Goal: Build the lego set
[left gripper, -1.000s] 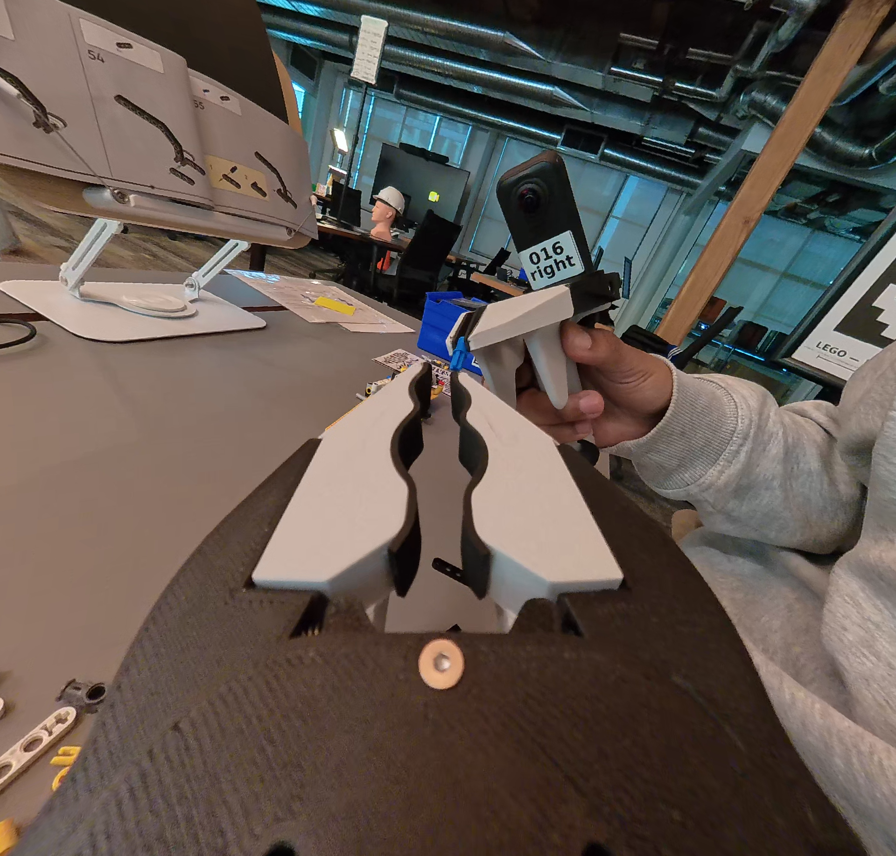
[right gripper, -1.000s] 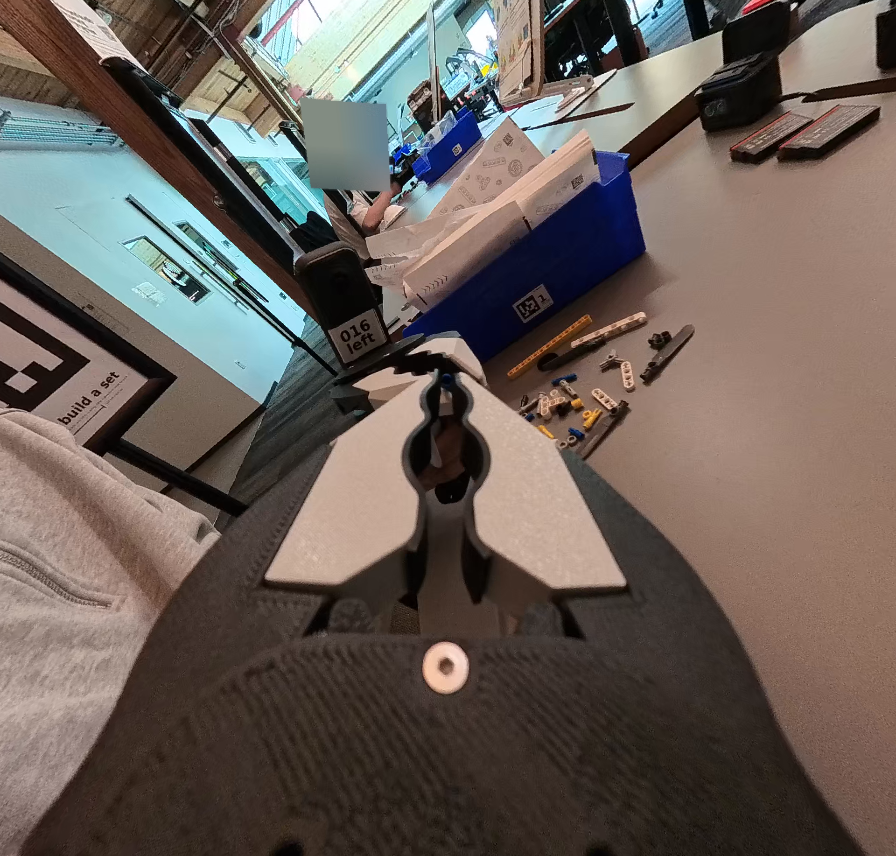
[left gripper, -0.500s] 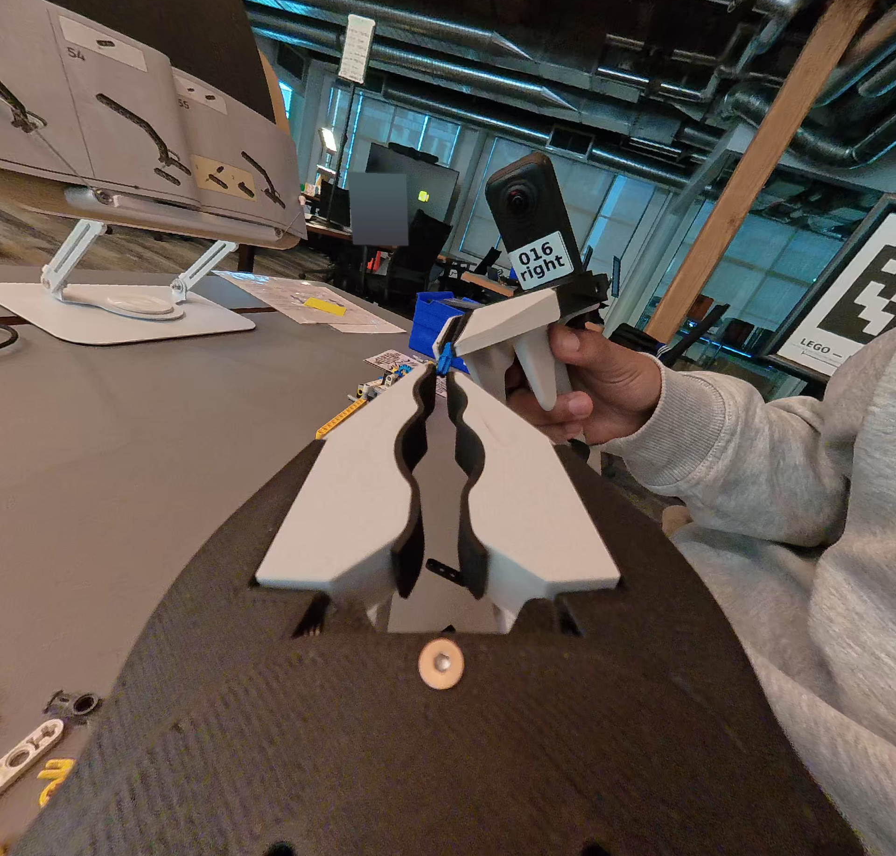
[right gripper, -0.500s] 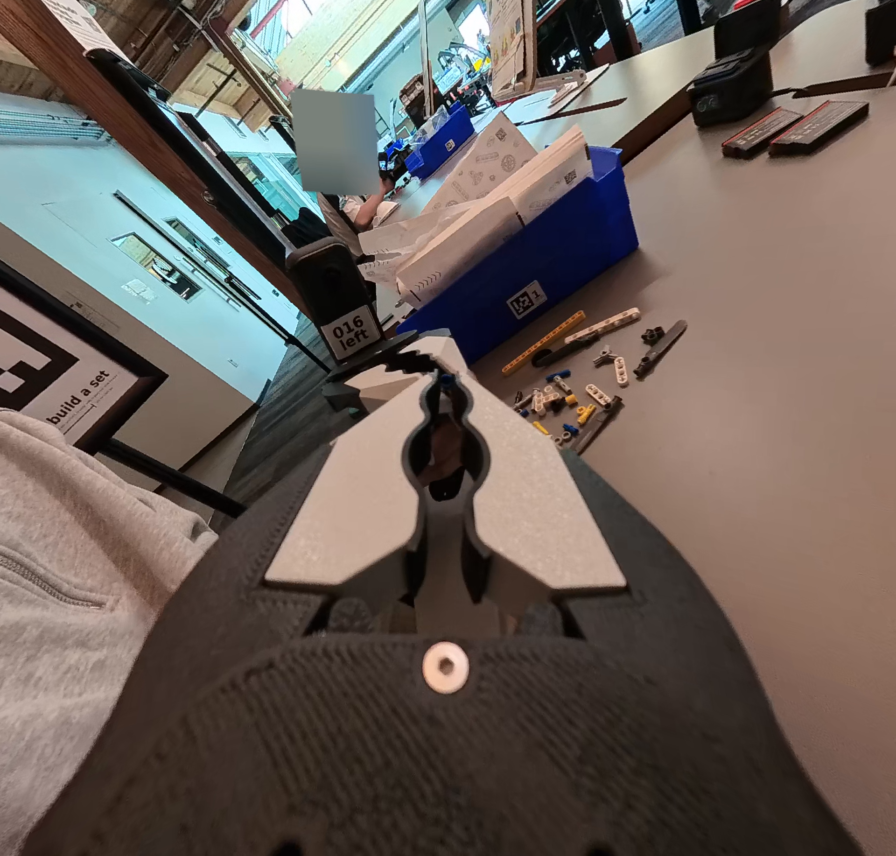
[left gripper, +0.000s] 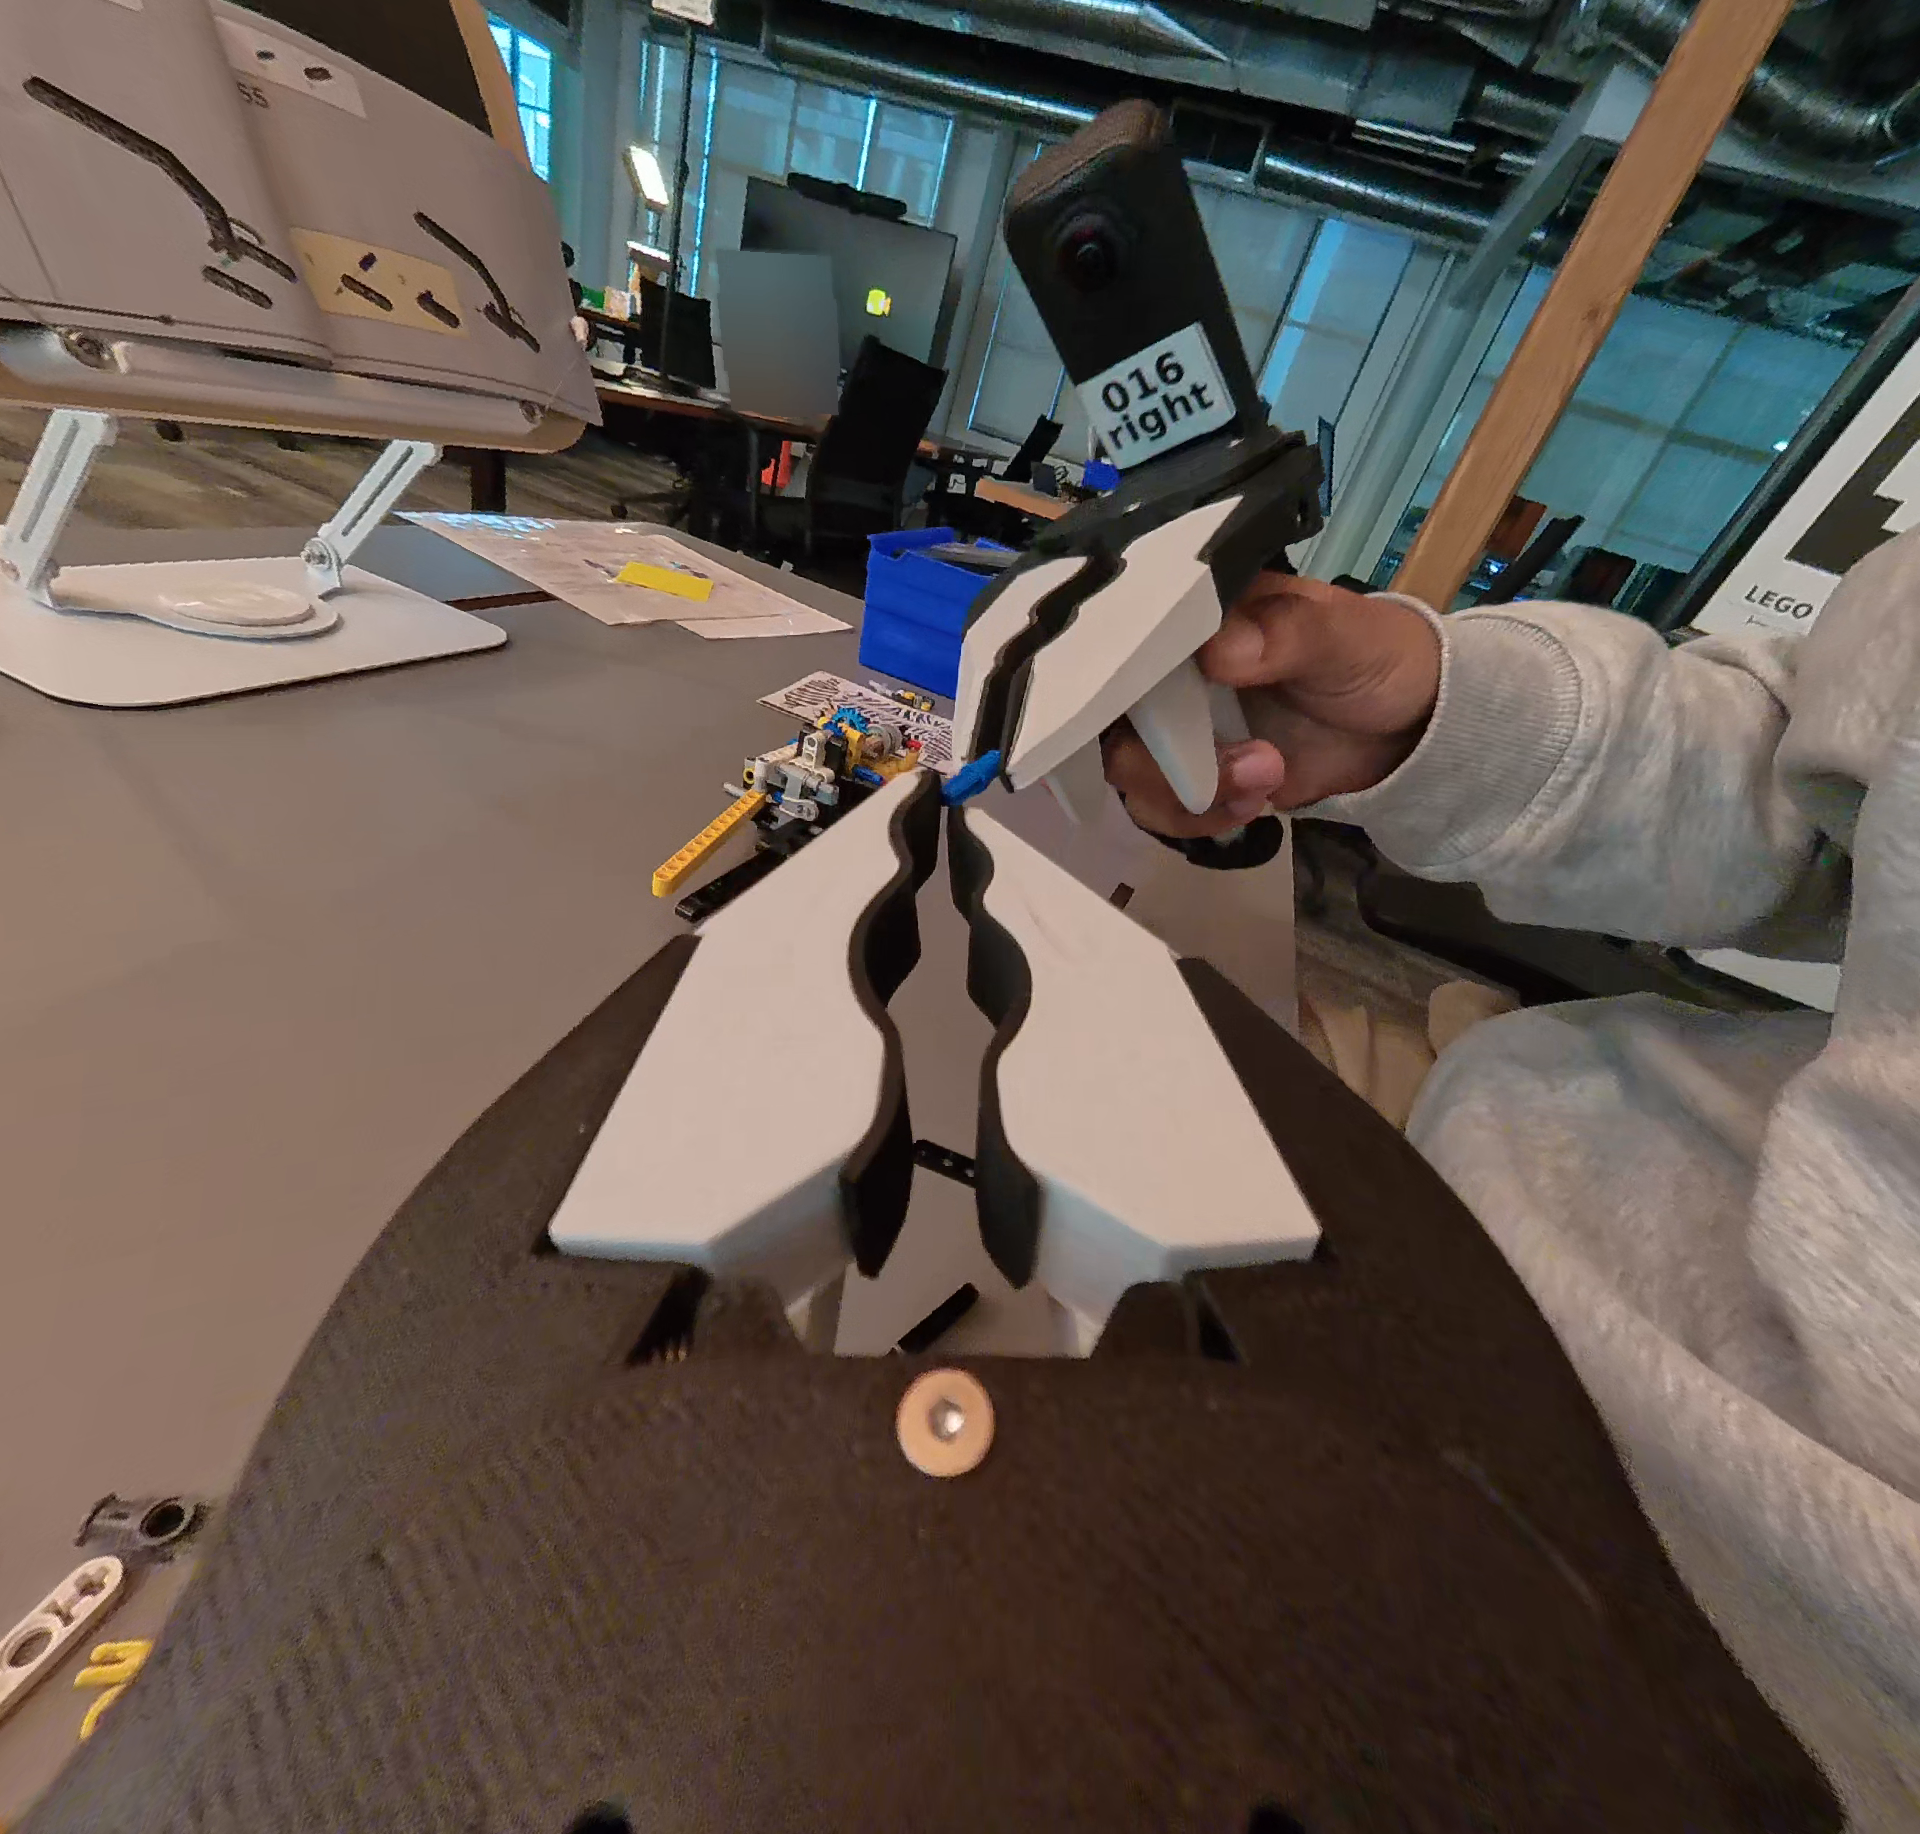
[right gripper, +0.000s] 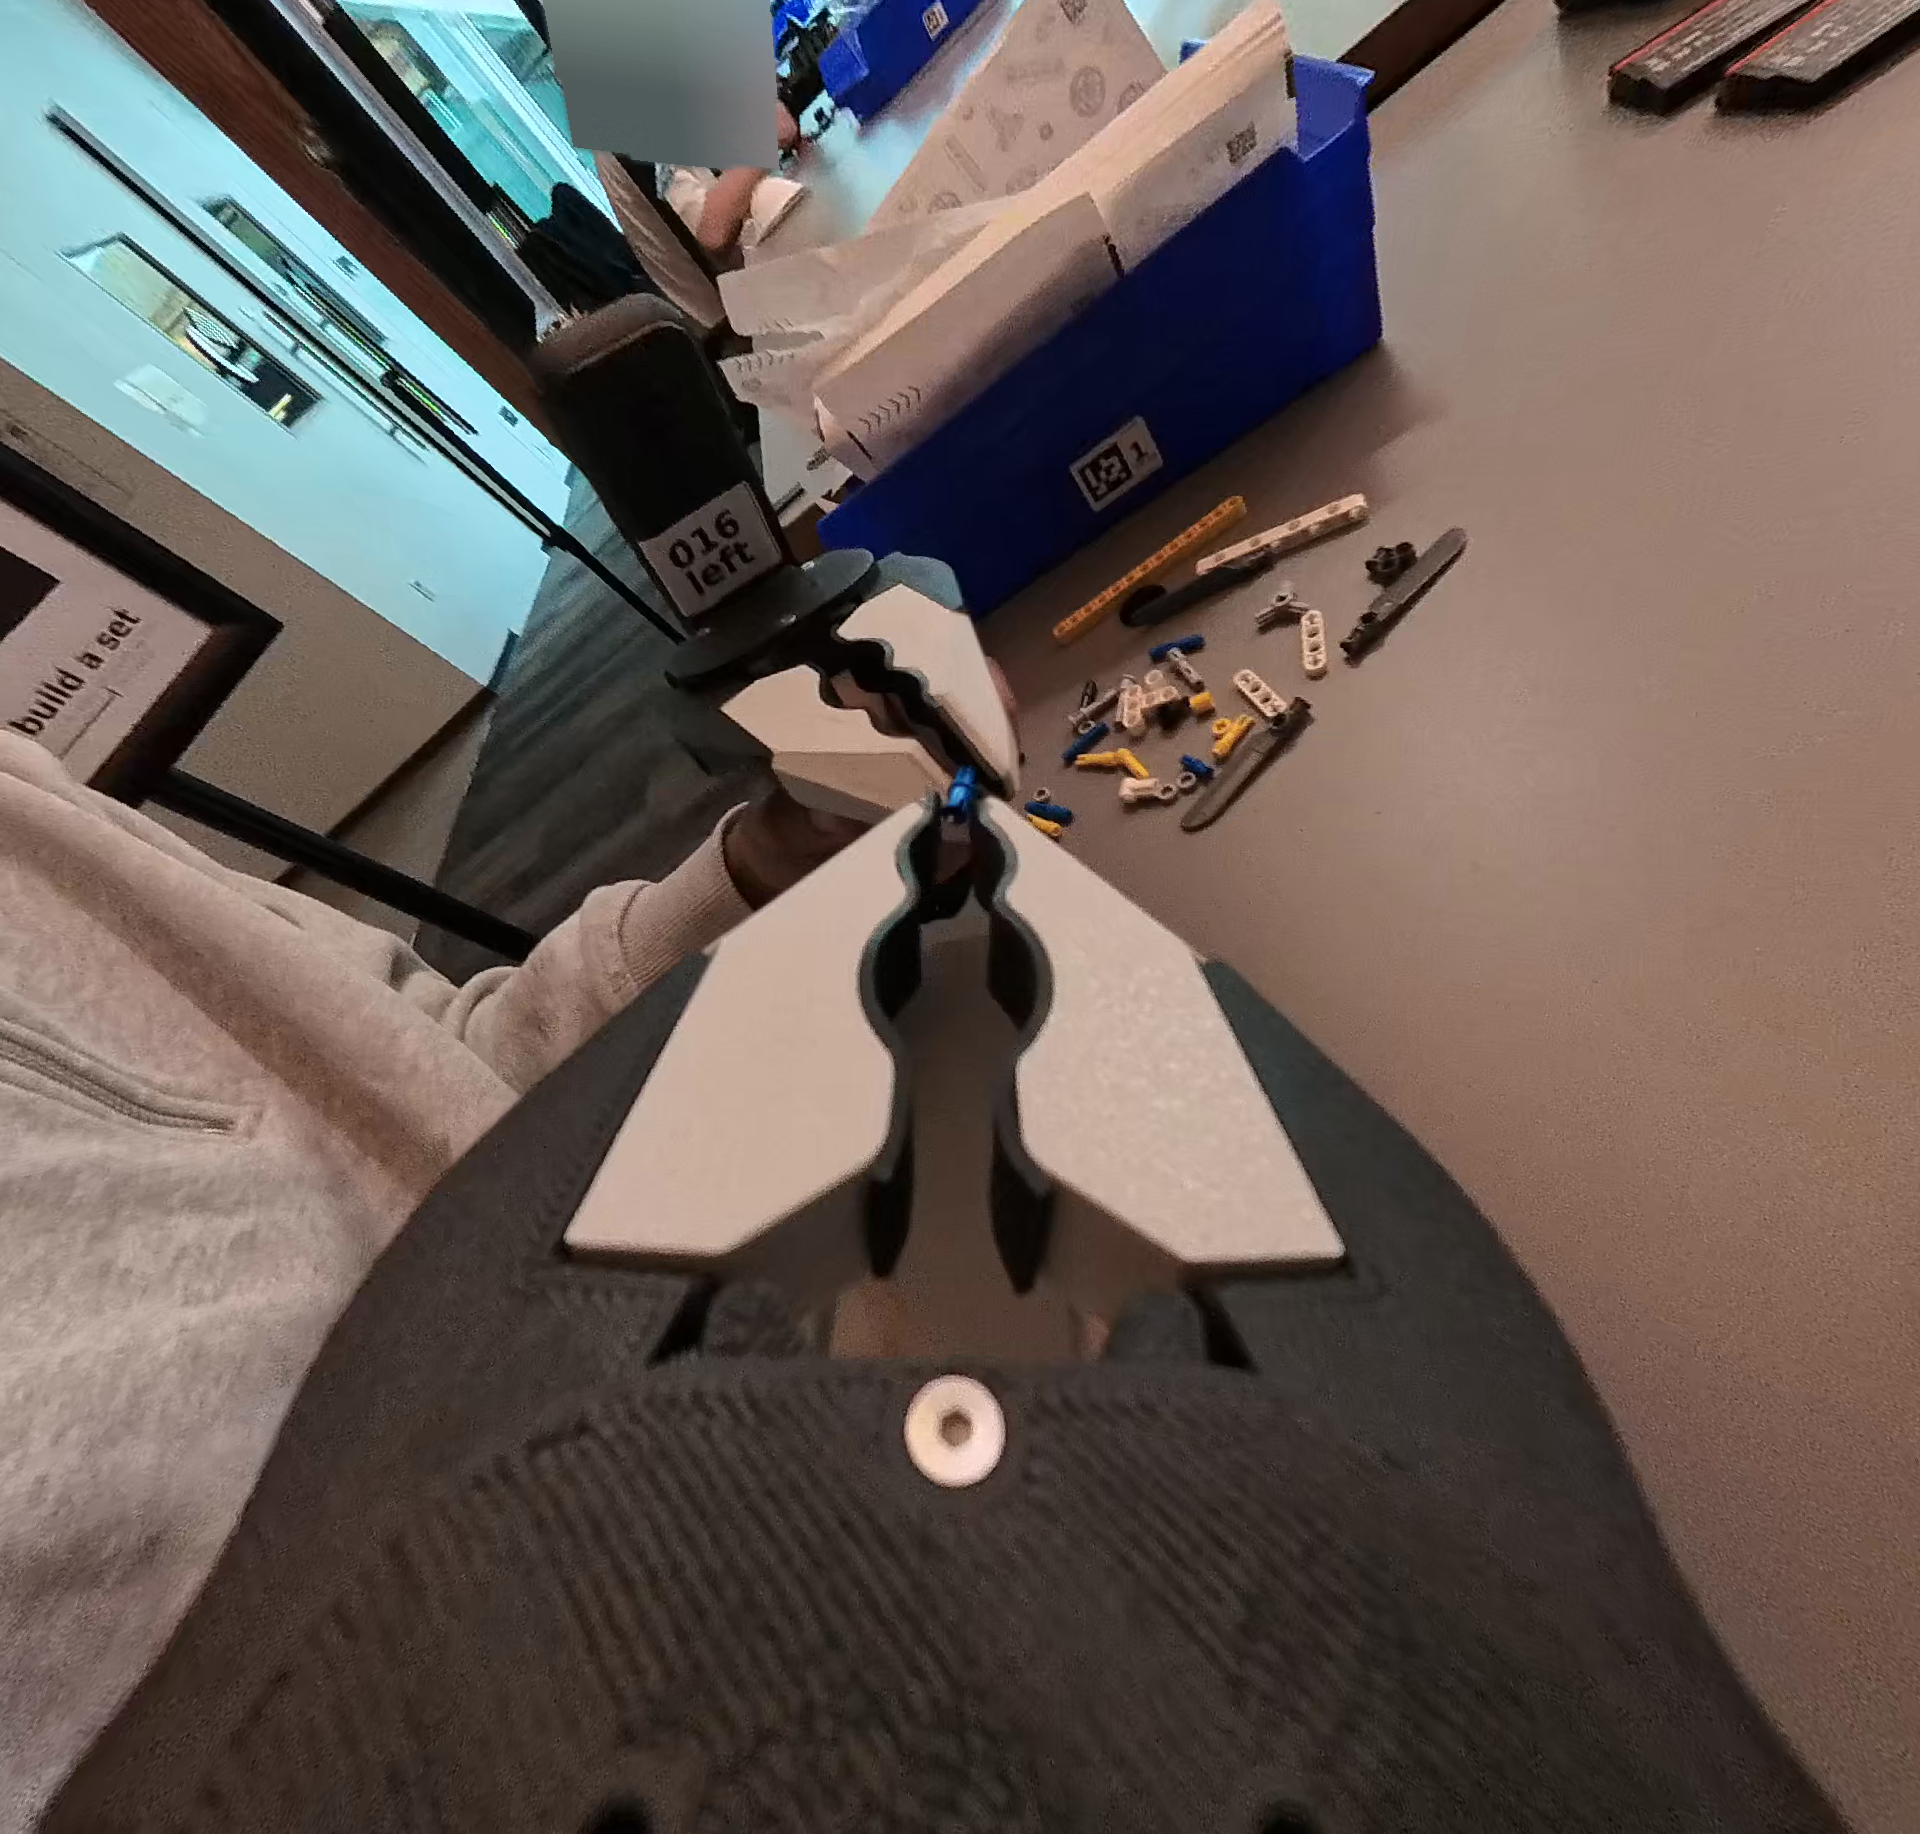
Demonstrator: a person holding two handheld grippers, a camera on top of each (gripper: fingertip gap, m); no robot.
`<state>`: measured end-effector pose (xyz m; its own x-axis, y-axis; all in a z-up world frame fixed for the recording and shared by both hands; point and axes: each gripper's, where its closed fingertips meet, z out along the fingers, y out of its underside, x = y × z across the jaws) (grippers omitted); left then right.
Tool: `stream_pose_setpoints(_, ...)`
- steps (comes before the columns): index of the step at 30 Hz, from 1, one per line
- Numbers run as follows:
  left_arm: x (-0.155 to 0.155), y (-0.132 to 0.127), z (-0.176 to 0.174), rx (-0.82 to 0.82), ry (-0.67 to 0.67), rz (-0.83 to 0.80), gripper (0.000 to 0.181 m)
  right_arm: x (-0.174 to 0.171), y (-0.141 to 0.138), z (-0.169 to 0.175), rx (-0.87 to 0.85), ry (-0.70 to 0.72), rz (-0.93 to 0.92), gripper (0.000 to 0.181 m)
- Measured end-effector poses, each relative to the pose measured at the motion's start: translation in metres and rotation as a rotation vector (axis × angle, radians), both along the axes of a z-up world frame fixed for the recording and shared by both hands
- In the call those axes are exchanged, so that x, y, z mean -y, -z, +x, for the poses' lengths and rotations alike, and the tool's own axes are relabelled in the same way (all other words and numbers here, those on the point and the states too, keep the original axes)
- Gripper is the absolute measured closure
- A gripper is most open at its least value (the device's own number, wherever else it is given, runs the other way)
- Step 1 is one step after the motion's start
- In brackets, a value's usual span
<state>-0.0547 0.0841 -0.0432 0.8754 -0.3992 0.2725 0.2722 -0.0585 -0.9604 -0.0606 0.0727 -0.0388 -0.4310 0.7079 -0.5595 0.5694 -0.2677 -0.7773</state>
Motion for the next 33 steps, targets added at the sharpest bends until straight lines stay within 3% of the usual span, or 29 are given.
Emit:
stream_pose_setpoints(10, -0.001, 0.001, -0.002, -0.018, -0.025, -0.002, 0.181, -0.004, 0.0, -0.005, -0.025, 0.069, -0.03, 0.178)
stream_pose_setpoints(22, -0.006, 0.013, -0.002, -0.015, -0.023, -0.069, 0.176, -0.007, 0.011, 0.001, -0.013, 0.03, 0.276, 0.179)
stream_pose_setpoints(29, -0.007, 0.021, -0.04, 0.066, -0.187, -0.115, 0.175, -0.037, 0.08, 0.032, 0.275, -0.073, 0.768, 0.178)
stream_pose_setpoints(33, -0.002, 0.02, -0.068, 0.177, -0.297, -0.1, 0.177, -0.034, 0.112, 0.041, 0.404, -0.122, 0.889, 0.178)
